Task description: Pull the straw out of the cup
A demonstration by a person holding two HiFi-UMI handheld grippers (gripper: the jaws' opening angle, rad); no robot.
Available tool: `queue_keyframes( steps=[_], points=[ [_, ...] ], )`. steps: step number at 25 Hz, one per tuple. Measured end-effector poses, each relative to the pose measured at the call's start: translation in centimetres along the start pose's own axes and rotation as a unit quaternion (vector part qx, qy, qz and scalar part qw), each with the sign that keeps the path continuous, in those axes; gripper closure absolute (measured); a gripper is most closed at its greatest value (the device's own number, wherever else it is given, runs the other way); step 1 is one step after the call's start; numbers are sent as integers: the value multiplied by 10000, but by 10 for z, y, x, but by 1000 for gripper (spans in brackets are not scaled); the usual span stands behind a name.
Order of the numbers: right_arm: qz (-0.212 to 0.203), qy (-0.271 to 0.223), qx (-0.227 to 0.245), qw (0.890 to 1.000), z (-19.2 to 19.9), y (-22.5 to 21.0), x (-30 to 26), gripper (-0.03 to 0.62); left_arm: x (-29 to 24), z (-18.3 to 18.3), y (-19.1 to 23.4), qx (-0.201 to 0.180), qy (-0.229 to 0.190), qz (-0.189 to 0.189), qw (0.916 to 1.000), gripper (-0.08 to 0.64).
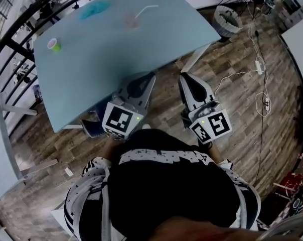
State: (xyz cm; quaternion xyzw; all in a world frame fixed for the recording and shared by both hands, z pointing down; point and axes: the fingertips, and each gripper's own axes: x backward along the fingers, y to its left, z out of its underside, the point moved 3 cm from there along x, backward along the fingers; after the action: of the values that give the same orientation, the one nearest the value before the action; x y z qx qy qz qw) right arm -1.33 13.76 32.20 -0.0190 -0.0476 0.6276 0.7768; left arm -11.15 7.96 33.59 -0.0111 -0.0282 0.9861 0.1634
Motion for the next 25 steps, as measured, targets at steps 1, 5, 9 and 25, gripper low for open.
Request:
queue_keyframes(
  steps=[1,5,9,25],
  points=[
    [25,-2,6,10000,0,-1,-5,565,-2,0,4,-12,-16,28,10000,546],
    [75,-10,18,10000,3,-2,-22,565,-5,2,19,-31,-34,112,9999,546],
    [116,21,9,9999,8,0,-31,565,-5,7,29,0,-61,158,9999,546],
    [-209,172,-32,9996,12,-14,-64,565,-15,12,50,172,-24,-166,9997,546]
  ],
)
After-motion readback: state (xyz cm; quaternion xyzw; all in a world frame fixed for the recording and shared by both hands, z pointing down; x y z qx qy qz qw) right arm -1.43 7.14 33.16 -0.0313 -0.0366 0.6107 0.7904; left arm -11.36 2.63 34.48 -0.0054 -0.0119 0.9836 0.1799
